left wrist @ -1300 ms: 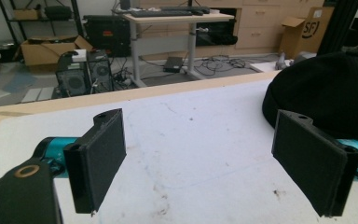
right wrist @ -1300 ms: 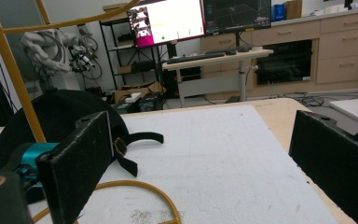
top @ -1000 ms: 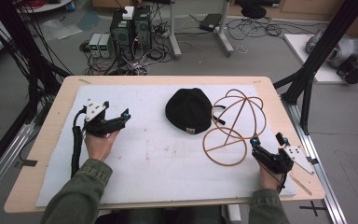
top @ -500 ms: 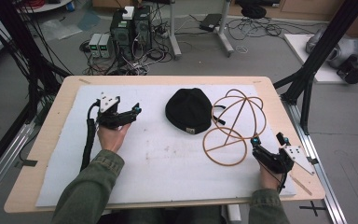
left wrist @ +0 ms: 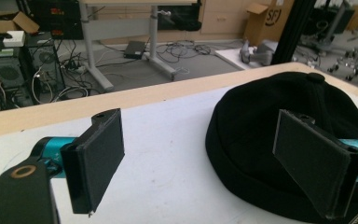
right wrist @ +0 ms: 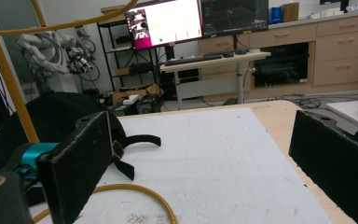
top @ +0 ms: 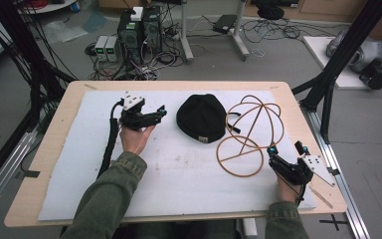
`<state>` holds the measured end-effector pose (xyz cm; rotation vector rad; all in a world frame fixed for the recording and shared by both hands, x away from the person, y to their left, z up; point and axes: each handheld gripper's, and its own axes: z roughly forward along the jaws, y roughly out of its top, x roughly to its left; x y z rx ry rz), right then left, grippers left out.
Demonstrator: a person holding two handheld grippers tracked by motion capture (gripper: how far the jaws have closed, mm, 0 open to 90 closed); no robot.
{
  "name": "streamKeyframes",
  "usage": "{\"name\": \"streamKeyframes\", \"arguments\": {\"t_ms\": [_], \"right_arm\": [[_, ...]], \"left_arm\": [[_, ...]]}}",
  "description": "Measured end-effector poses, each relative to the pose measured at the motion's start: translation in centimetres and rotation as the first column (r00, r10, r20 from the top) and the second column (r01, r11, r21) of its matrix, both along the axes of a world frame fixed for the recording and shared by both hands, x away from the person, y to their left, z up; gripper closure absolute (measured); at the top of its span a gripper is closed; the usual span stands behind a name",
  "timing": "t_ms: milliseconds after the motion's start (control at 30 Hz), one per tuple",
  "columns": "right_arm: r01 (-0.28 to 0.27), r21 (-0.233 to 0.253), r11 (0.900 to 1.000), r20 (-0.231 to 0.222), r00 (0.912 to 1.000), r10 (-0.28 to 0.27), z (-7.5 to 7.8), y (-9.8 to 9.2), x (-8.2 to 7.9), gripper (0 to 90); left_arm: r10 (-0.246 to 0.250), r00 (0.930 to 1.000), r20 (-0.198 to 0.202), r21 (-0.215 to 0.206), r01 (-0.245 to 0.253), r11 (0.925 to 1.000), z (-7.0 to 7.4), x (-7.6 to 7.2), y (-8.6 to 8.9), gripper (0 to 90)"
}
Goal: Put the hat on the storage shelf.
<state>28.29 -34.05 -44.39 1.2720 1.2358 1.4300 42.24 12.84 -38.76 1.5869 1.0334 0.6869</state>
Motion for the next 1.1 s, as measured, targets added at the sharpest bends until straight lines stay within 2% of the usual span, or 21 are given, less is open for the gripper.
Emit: {"name": "streamKeyframes", "arguments": {"t_ms": [33,233,367,433,467,500,767,1100], "right_arm": [[0.002,-0.004,1.000,0.002,1.0000,-0.002,0.0,0.0,0.0,5.2],[0.000,-0.002,1.000,0.001,1.0000,0.000,0.0,0.0,0.1,5.2],[-0.005,-0.003,1.000,0.001,1.0000,0.005,-0.1,0.0,0.2,5.2],[-0.005,-0.005,1.000,0.003,1.0000,0.005,-0.1,-0.1,0.2,5.2],[-0.009,-0.027,1.000,0.020,0.9998,0.010,-0.1,-0.2,0.4,5.2],[-0.004,0.000,1.000,-0.001,1.0000,0.004,-0.1,-0.1,0.3,5.2],[-0.008,-0.003,1.000,0.000,1.0000,0.008,-0.1,-0.2,0.4,5.2],[-0.012,-0.007,1.000,-0.007,0.9999,0.012,-0.2,-0.1,0.6,5.2]], "left_arm": [[-0.015,0.9999,0.000,0.009,0.015,0.9999,0.1,0.3,-0.8,16.6],[-0.040,0.9985,-0.037,0.015,0.041,0.9990,0.3,1.0,-2.6,16.8],[-0.073,0.9964,-0.044,0.030,0.074,0.9968,0.4,1.6,-4.0,16.8],[-0.091,0.9947,-0.048,0.034,0.093,0.9951,0.3,1.9,-4.7,16.8],[-0.101,0.9935,-0.051,0.038,0.103,0.9940,0.3,2.1,-5.1,16.8],[-0.108,0.9924,-0.059,0.042,0.110,0.9930,0.2,2.3,-5.5,16.8],[-0.153,0.9839,-0.092,0.067,0.160,0.9849,-0.3,3.3,-8.3,16.8],[-0.170,0.9767,-0.131,0.070,0.180,0.9812,-1.3,4.2,-9.8,17.6]]}}
